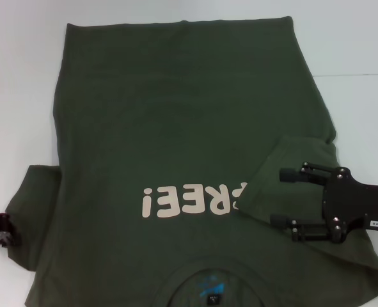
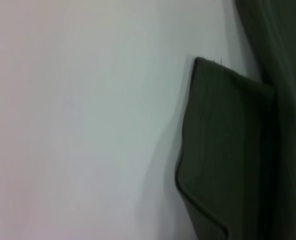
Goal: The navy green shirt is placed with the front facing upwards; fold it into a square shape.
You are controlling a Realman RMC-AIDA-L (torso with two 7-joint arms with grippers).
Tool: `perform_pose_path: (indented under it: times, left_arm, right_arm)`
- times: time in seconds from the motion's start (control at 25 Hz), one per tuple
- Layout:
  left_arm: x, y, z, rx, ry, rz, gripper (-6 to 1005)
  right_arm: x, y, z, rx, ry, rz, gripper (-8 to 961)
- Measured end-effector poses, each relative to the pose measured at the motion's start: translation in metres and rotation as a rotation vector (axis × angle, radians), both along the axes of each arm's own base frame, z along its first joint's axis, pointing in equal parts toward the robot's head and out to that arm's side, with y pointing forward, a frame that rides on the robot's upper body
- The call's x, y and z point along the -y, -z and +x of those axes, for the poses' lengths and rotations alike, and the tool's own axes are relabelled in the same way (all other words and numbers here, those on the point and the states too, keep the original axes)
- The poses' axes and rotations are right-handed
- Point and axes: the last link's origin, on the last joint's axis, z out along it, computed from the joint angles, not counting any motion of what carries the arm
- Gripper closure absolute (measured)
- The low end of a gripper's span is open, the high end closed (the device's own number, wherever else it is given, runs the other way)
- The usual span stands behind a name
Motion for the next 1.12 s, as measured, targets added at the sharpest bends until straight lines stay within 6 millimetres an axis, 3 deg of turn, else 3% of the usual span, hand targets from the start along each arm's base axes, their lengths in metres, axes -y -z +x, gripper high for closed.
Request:
perform_pose_path:
  times: [0.32,0.68,1.12]
  left_arm:
    - [0.001,-0.019,-0.009,-0.074,-0.002,0.051,986]
    - [0.002,-0.05,-0.029,-0.113,-0.018,0.181,986]
    - [-0.004,-0.061,-0.03,-0.155,0.014,0.22,986]
  right_arm:
    - [0.0,0.0,0.0,0.0,0.001,0.002,52]
    - [0.001,0.001,0.001,-0.006,0.009,0.0,51]
    - [0.002,0.005,0.0,-0.02,0.017,-0.013,51]
